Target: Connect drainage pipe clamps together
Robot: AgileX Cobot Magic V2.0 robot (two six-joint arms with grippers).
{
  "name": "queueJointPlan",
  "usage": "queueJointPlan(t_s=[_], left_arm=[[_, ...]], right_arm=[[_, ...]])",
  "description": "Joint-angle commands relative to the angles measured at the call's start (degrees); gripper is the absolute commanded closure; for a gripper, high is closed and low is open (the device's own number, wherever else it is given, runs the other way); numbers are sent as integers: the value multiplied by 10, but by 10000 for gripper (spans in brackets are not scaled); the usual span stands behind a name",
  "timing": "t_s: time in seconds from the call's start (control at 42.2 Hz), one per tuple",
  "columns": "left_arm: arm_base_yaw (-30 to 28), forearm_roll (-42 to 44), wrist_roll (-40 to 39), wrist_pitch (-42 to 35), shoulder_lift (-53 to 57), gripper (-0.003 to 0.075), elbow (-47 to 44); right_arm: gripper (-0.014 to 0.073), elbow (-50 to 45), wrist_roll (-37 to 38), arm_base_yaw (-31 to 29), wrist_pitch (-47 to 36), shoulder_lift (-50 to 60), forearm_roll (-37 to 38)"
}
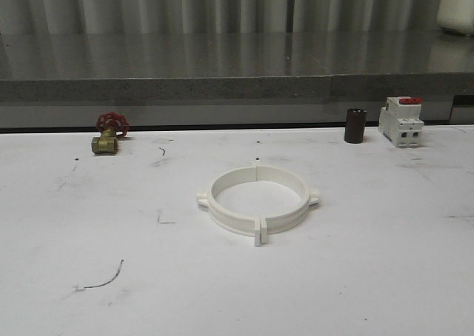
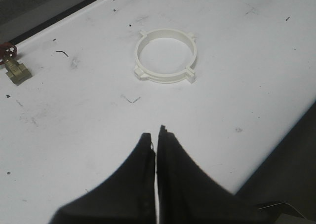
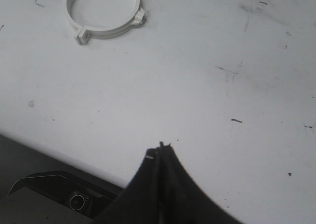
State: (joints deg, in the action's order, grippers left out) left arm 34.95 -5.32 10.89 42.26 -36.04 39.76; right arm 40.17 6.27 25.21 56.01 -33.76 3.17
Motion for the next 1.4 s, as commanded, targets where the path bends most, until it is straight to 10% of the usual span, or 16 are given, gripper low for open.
queueJointPlan(t_s=[0.0, 0.332, 0.948, 1.375], left_arm=[[-1, -2, -1, -44, 1, 741, 15], [-3, 61, -1, -66, 28, 741, 3], [-297, -23, -1, -444, 340, 741, -402], [-323, -32, -1, -435, 369, 741, -413]], right_arm=[[661, 13, -6, -1, -35, 0, 6], [661, 13, -6, -1, -35, 0, 6], [661, 13, -6, -1, -30, 0, 6], [661, 13, -6, -1, -26, 0, 6]])
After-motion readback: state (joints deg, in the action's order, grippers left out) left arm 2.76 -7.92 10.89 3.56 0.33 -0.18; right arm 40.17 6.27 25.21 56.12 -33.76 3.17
